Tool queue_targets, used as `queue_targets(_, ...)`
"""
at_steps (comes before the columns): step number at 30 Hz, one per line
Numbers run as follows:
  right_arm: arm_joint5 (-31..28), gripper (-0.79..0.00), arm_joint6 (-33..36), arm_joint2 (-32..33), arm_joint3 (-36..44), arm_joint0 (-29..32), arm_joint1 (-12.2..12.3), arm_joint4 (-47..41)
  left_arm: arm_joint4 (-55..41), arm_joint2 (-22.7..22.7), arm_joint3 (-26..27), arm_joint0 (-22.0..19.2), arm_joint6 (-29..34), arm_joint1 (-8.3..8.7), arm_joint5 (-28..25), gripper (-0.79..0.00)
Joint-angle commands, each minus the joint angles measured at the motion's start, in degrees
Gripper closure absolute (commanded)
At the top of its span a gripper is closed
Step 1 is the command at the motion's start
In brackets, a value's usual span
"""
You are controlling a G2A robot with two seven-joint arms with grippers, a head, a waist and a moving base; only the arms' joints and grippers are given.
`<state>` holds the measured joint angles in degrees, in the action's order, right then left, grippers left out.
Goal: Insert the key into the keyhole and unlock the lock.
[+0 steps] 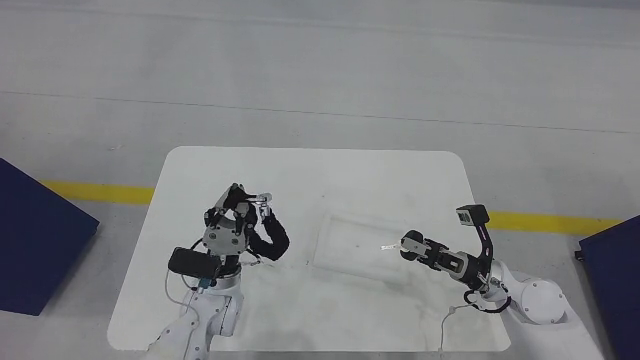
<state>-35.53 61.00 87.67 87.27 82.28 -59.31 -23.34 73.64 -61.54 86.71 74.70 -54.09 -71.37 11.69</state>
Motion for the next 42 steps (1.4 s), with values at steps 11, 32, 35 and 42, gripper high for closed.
queue_targets(11, 0.0, 0.000, 0.0, 0.0, 0.0, 0.0, 0.0, 0.0, -17.1, 3.6, -2.0, 0.9, 2.4, -1.96, -17.9, 0.000)
queue_targets(32, 0.0, 0.000, 0.0, 0.0, 0.0, 0.0, 0.0, 0.0, -49.8, 2.8, 2.9, 3.8, 19.7, -3.68, -37.7, 0.000)
queue_targets(35, 0.0, 0.000, 0.0, 0.0, 0.0, 0.0, 0.0, 0.0, -49.8, 2.8, 2.9, 3.8, 19.7, -3.68, -37.7, 0.000)
queue_targets(42, 0.0, 0.000, 0.0, 0.0, 0.0, 0.0, 0.0, 0.0, -50.2, 2.8, 3.1, 3.9, 19.8, -3.70, -37.7, 0.000)
